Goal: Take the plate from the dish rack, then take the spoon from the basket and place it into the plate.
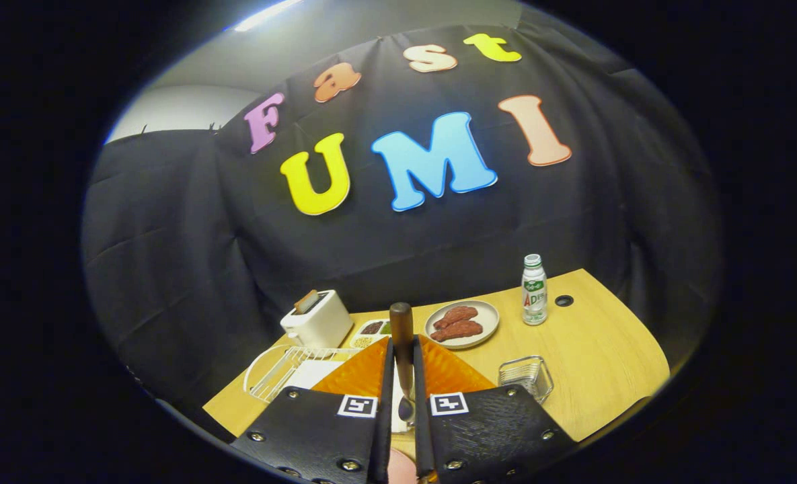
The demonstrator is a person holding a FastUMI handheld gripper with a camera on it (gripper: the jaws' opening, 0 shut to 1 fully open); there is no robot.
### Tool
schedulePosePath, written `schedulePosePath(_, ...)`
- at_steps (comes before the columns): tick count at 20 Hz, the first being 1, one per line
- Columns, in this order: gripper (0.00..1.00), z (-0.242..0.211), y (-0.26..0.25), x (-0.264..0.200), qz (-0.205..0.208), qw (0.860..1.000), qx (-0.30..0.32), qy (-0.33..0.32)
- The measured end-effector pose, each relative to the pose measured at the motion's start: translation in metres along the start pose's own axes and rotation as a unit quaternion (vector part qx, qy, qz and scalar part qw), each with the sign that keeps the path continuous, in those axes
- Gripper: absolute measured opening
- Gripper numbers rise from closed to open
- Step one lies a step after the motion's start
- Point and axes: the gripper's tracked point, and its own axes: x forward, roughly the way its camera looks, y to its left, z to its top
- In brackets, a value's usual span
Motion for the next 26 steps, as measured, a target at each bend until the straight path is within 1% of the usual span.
schedulePosePath(6, 0.14, -0.065, 0.057, -0.009, 0.048, 0.996, -0.050, 0.050)
schedulePosePath(11, 0.14, -0.123, 0.081, -0.017, 0.067, 0.990, -0.082, 0.089)
schedulePosePath(14, 0.14, -0.148, 0.093, -0.023, 0.074, 0.987, -0.105, 0.098)
schedulePosePath(22, 0.14, -0.188, 0.109, -0.034, 0.093, 0.981, -0.130, 0.115)
schedulePosePath(26, 0.14, -0.189, 0.111, -0.044, 0.087, 0.981, -0.146, 0.094)
